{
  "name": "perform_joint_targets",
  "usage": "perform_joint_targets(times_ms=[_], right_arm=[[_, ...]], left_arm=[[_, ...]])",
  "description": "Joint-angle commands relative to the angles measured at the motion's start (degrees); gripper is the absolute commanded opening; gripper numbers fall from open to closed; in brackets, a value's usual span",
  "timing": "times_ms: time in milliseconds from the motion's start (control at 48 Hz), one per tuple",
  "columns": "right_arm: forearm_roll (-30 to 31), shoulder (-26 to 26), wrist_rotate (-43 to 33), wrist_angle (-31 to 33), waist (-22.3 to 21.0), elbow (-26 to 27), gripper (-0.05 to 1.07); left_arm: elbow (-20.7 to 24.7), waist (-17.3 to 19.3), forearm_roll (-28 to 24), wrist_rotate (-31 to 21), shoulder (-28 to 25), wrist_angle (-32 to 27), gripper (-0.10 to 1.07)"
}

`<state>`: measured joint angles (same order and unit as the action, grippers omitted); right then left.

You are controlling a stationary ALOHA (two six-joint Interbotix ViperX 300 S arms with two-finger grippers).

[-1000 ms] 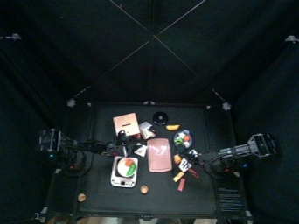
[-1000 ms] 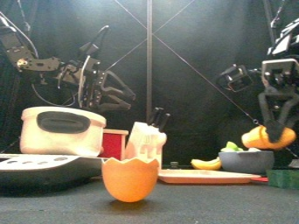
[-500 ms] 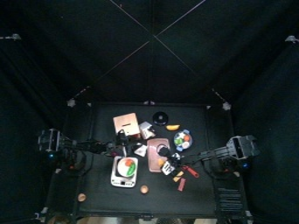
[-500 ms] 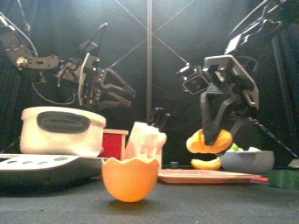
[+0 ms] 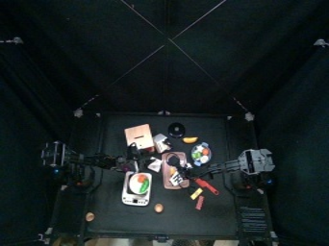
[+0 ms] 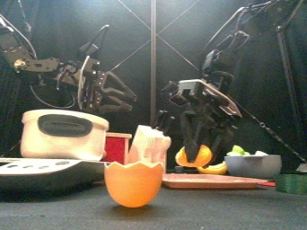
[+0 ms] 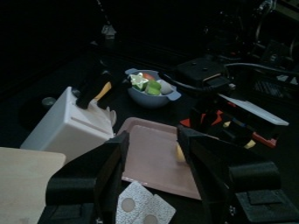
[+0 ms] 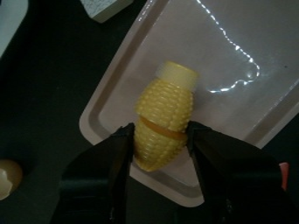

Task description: Place corn onto pink plate

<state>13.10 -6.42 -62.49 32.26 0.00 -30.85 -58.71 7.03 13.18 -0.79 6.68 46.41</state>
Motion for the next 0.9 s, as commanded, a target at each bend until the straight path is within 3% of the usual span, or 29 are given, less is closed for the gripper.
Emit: perform_joint_targets(times_ms=[0,479,875], right_arm=[[-0.9,0.4,-0.1,0.9,-0.4,1.2,0.62],[-1.4,-2.5,0.0,2.4,-0.8,3.3,0.65],[-1.5,-2.8,0.1,2.5,-0.8,3.5,0.94]], left_arm=[[0.5,0.0,-0.2,0.1,0.6,0.4,0.85],[0.5,0.3,-0.2,0.1,0.6,0.4,0.85],[0.5,0.3,-0.2,0.0,0.6,0.4,0.85]])
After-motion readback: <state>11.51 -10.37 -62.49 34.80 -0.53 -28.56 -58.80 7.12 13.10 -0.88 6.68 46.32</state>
